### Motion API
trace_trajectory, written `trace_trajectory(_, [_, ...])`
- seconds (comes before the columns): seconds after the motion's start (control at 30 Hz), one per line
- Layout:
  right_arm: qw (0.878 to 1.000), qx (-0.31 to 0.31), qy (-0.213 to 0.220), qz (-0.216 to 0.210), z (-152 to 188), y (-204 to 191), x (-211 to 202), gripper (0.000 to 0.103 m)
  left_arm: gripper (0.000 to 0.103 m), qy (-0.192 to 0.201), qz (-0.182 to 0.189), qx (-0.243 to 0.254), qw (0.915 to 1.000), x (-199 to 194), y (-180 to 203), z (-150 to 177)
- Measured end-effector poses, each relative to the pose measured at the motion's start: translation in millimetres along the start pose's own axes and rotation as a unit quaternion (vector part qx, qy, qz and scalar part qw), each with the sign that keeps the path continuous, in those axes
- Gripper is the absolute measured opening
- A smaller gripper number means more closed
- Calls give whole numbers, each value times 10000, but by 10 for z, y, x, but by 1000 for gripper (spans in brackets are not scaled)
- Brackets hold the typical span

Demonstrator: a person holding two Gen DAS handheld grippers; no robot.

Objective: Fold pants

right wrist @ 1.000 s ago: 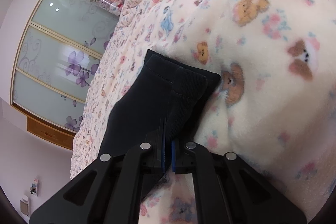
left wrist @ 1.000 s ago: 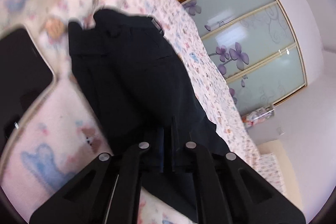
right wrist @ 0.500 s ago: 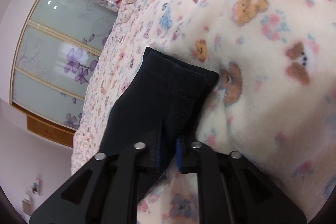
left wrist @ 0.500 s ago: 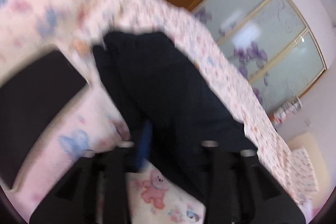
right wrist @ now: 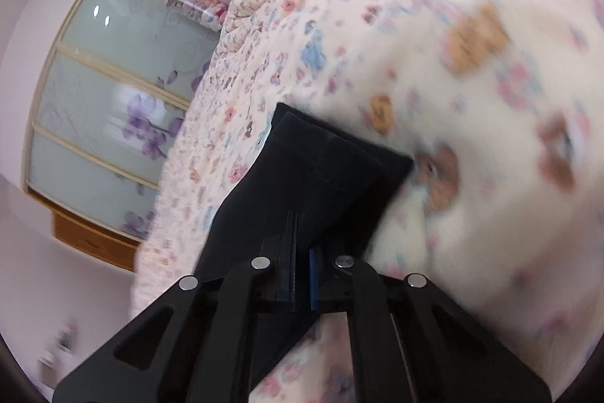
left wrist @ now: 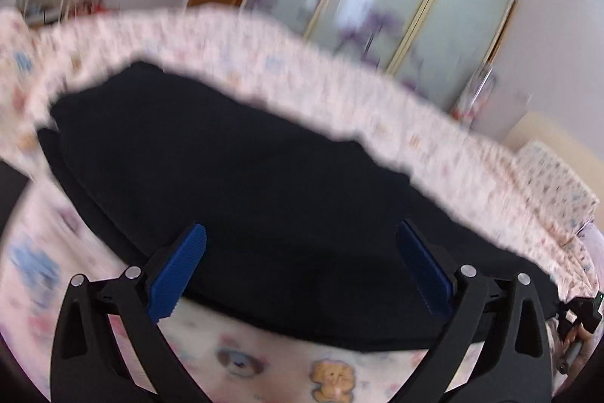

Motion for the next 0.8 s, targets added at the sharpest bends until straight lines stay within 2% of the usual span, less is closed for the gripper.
trace_trajectory(0.07, [9953,-909,316,-117,-30,-330,-16,5,101,-48,-54,10,10000,53,-4,24])
trace_trajectory(0.1, [9851,-1523,538,-594,-18,-606,-95,5,101,-31,-52,29,10000,66,-11,17])
trace_trajectory(0.17, [9432,-2507,808,-2025,86,-1124,-364,4,101,-37,-60,73,9999,66,-7,36])
trace_trajectory(0.2, [9165,-2927,1096,-2496,150,-1295,-540,4,101,-39,-57,78,9999,76,20,26])
trace_trajectory(0.23, [9030,-3222,1461,-2438,173,-1350,-630,4,101,-34,-44,81,10000,69,16,45])
trace_trajectory(0.27, [9098,-3191,1524,-2173,145,-1305,-594,4,101,-32,-34,79,10000,70,1,29])
trace_trajectory(0.3, [9355,-2829,1317,-1656,59,-1117,-431,4,101,-33,-20,69,10000,69,-3,29])
trace_trajectory(0.33, [9561,-2452,1093,-1171,-5,-915,-281,4,101,-30,-9,62,10000,40,0,36])
trace_trajectory(0.37, [9772,-1965,723,-352,-58,-572,-82,4,101,-31,-2,55,10000,43,-10,38])
trace_trajectory(0.4, [9837,-1725,499,-62,-68,-393,-4,4,101,-33,0,56,10000,50,-15,39])
trace_trajectory(0.47, [9913,-1301,151,86,-59,-157,54,4,101,-54,-16,73,10000,60,-8,29])
trace_trajectory(0.6, [9939,-1079,208,137,-55,-114,-77,4,101,-72,-65,108,9999,67,5,36])
trace_trajectory(0.73, [9984,-506,267,-14,-80,-35,-202,4,101,-67,-12,56,10000,65,-10,33])
trace_trajectory(0.8, [9986,-462,180,196,-29,13,-146,4,101,-70,2,36,10000,67,-16,35])
Point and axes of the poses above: each gripper's, at about its wrist camera, not at the fingertips, and x roughly the way its jaws point, y to its right, z to its underside, the point moved 4 cm from there along x, roughly the way its jaws point, and after that the axes turned 6 degrees about y, right-handed, at the moved point
